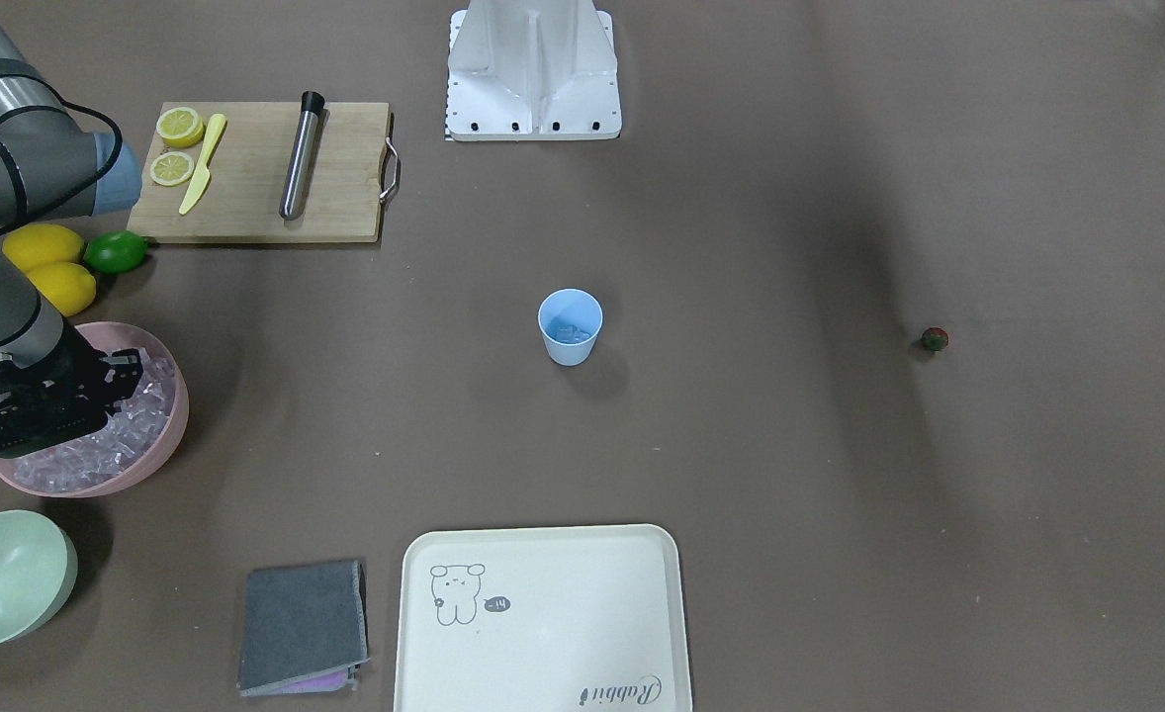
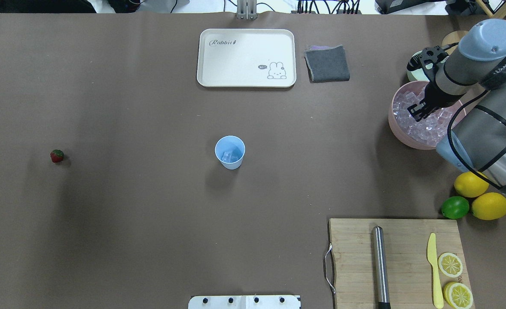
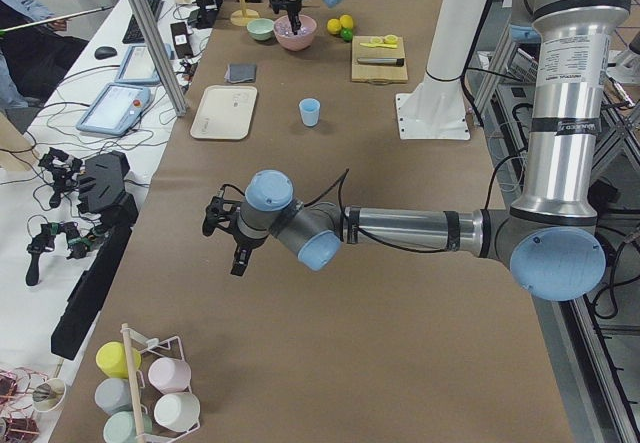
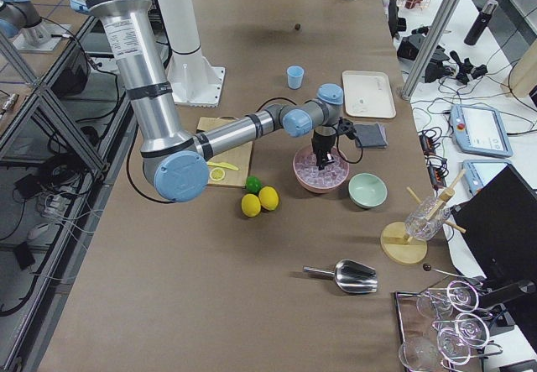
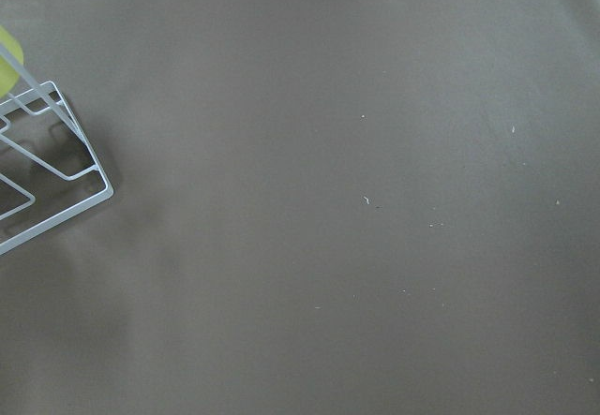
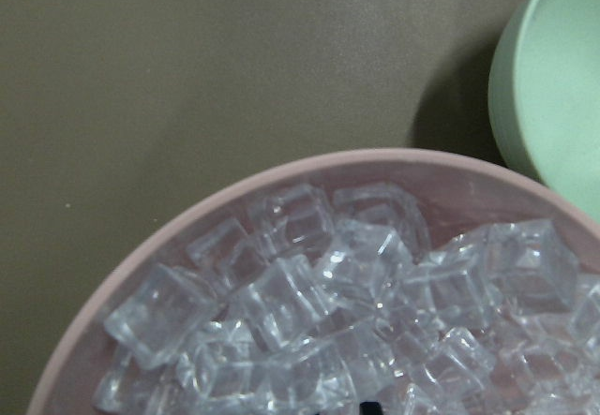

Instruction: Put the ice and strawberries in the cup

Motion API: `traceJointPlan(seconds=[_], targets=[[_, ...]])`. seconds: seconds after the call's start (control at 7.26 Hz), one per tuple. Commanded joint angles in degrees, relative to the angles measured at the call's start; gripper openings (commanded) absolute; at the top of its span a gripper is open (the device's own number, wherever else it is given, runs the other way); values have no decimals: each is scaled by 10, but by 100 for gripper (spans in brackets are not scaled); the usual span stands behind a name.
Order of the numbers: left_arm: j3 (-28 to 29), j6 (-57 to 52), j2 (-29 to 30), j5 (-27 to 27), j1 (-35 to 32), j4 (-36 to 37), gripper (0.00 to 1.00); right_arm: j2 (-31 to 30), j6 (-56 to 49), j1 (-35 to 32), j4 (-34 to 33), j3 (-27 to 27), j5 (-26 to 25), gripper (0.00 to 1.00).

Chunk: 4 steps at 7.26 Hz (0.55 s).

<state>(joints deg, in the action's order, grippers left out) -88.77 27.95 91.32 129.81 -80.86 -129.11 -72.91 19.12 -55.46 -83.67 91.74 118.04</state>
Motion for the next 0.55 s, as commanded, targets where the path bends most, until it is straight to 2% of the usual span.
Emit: traceJointPlan(seconds=[0.0, 0.14, 0.41], targets=[[-1, 0, 0, 0, 0, 0, 97, -3, -1, 0, 0, 1, 0, 59], [0, 0, 0, 0, 0, 0, 97, -5, -1, -1, 0, 1, 0, 68], [-1, 0, 0, 0, 0, 0, 97, -7, -1, -1, 0, 4, 0, 69]])
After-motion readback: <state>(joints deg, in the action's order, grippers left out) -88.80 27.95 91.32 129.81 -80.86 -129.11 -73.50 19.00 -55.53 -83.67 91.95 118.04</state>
